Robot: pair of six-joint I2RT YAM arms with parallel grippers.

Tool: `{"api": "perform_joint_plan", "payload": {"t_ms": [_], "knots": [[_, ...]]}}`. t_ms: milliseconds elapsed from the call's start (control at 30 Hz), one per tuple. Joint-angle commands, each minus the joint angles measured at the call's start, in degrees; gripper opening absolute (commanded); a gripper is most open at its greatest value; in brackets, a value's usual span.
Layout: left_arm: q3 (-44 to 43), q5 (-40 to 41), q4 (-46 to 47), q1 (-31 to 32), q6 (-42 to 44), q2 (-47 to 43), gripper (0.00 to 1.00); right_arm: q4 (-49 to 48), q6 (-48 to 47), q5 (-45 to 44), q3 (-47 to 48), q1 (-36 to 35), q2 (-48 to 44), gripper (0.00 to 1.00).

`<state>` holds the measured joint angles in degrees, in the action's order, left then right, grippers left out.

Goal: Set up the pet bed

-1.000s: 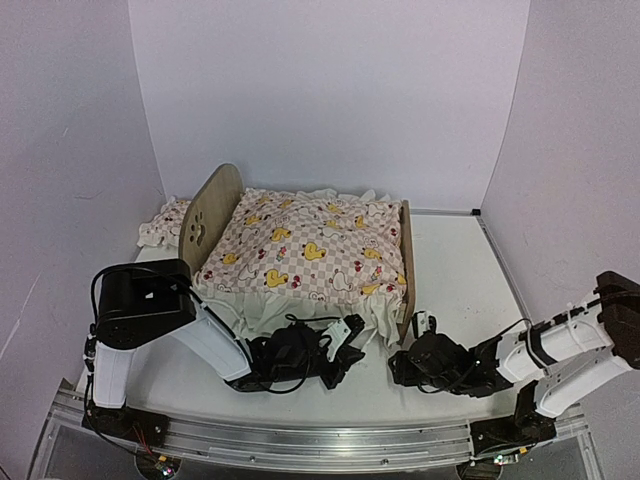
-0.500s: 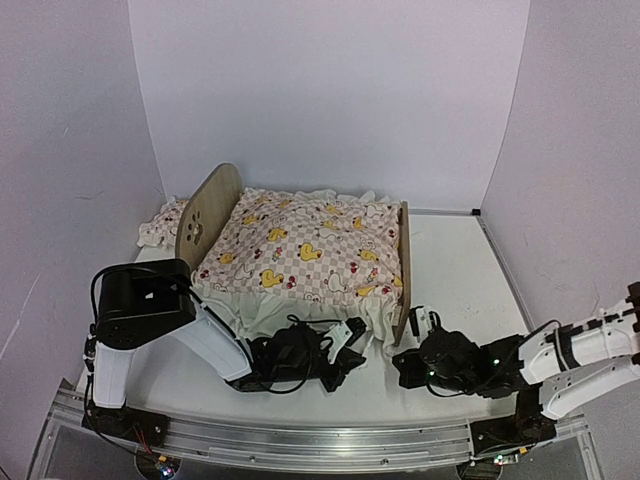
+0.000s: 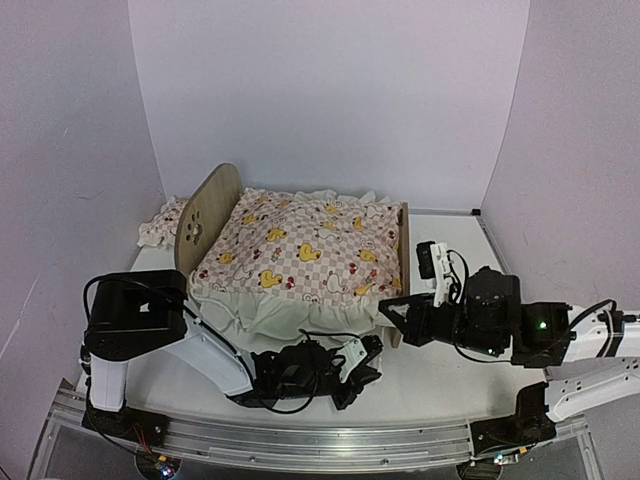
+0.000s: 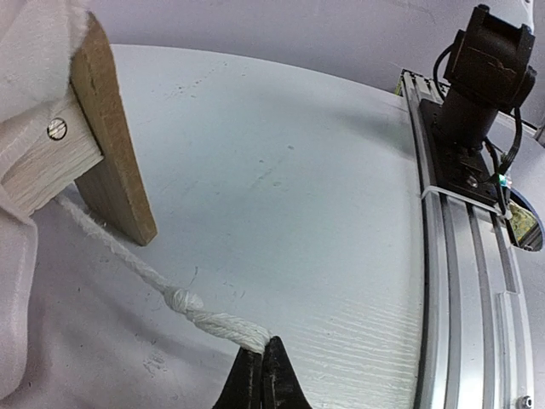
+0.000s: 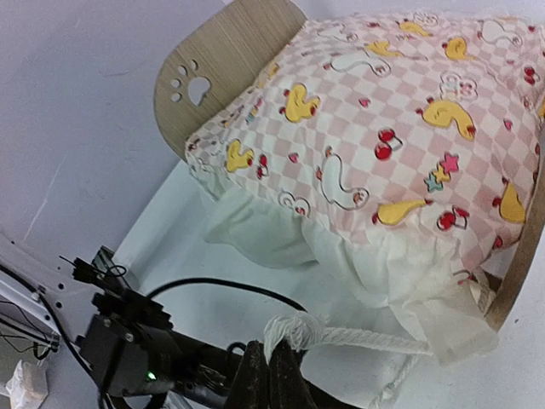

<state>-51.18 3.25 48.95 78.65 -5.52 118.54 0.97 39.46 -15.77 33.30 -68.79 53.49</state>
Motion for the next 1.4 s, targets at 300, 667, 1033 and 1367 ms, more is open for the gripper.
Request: {"api": "perform_joint_plan", "payload": {"t_ms": [300,667,1033,1367], "knots": [[1.0,2.6,0.1,1.4,2.1,-2.2,0.00,3.0,-0.9,7.3,5.9,-0.2,-0.3,0.00],[5.4,1.6,1.7,1.8,1.5,-8.3,0.00,-5.5,5.8,5.3,1.9,0.8,11.6,0.00],[6.2,1.6,3.1,1.8,1.0,-8.7,0.00,2.3,8.4,12.3,10.1,5.2,24.6,0.02],[5.7,2.2,3.4,1.8,1.4,-9.2,0.00,27.3,6.7,17.4,16.6,6.3,16.5,0.55]]}}
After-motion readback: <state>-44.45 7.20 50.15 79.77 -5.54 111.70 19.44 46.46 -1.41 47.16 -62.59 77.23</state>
